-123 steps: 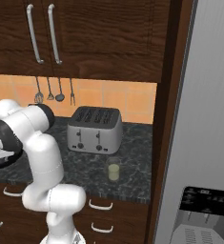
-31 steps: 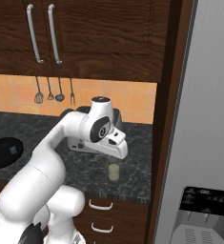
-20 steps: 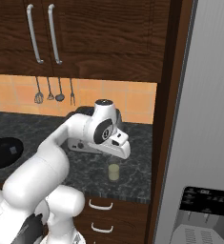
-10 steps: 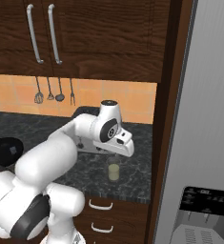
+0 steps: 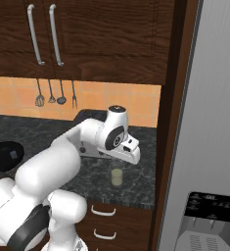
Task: Grab a lemon wedge from the fridge and one ice cube from the ice bowl, and put them in the glass of lemonade.
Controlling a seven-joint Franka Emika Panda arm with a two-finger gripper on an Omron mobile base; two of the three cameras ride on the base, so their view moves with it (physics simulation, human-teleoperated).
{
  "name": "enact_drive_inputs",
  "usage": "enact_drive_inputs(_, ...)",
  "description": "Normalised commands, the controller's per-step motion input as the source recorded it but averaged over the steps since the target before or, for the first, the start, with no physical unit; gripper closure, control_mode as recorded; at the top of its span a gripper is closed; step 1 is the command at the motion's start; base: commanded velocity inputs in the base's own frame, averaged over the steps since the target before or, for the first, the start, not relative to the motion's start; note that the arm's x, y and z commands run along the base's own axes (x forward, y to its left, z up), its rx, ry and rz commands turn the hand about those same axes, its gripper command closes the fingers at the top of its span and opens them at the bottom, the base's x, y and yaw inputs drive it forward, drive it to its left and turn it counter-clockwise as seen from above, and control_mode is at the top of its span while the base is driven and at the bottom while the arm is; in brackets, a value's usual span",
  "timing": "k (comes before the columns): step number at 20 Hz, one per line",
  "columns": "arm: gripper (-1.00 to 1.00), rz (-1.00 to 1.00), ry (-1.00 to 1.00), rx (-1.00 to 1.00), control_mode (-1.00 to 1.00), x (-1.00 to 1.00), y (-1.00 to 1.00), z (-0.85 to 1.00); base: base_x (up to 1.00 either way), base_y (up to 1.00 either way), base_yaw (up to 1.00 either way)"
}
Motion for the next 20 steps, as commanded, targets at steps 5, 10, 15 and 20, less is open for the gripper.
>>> enact_drive_inputs(5,1.0,0.0,-0.05,-0.01,-1.0,0.0,0.0,-0.01,0.0,0.0,0.0)
enact_drive_inputs(10,1.0,0.0,-0.08,-0.03,-1.0,0.0,0.0,0.0,0.0,0.0,0.0)
enact_drive_inputs(15,1.0,0.0,-0.02,-0.02,-1.0,0.0,0.05,-0.2,0.0,0.0,0.0)
enact_drive_inputs(20,1.0,0.0,-0.08,0.0,-1.0,-0.07,0.2,-0.02,0.0,0.0,0.0)
